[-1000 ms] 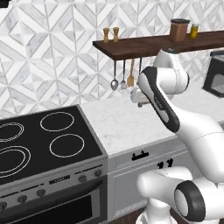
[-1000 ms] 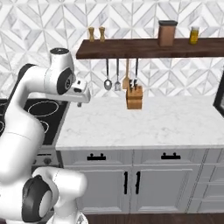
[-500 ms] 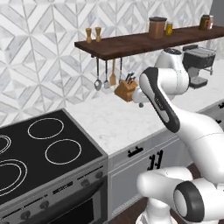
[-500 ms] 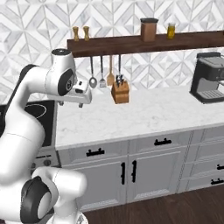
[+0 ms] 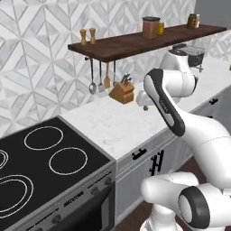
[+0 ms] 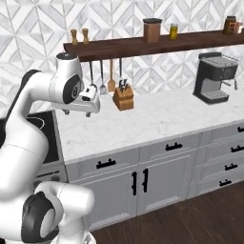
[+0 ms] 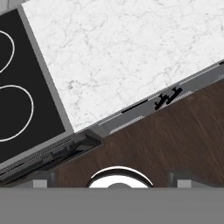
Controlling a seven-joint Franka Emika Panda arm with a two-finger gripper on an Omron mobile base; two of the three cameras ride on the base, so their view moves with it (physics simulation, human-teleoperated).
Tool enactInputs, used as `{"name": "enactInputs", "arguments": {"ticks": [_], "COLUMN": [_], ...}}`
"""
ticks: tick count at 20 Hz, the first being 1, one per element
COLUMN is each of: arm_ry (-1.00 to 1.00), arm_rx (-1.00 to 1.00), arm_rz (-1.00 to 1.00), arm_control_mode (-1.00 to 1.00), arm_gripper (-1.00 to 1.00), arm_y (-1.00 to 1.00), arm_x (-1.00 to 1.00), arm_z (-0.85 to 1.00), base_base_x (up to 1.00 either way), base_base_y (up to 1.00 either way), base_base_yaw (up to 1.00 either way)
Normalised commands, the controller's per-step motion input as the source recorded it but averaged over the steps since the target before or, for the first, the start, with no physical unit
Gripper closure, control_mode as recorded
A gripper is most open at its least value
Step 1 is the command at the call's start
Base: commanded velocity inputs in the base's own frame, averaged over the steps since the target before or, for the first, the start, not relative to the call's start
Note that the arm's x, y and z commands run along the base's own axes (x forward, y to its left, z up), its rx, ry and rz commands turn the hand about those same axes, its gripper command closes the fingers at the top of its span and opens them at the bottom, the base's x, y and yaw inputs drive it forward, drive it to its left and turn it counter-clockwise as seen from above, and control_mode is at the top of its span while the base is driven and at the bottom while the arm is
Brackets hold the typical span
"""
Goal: Take a straw from the drawer in front and place it inside the glass cup on the dining counter.
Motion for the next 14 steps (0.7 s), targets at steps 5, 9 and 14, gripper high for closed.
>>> {"name": "enactInputs", "arguments": {"ticks": [5,9,14], "arm_ry": [0.00,0.00,0.00], "arm_rx": [0.00,0.00,0.00], "arm_rz": [0.00,0.00,0.00], "arm_control_mode": [1.00,1.00,1.00], "arm_gripper": [-1.00,-1.00,-1.00], "arm_y": [0.00,0.00,0.00], "arm_x": [0.00,0.00,0.00], "arm_z": [0.00,0.00,0.00], "base_base_x": [0.17,0.07,0.00], "base_base_y": [0.40,0.28,0.49], "base_base_yaw": [-0.27,-0.17,-0.13]}}
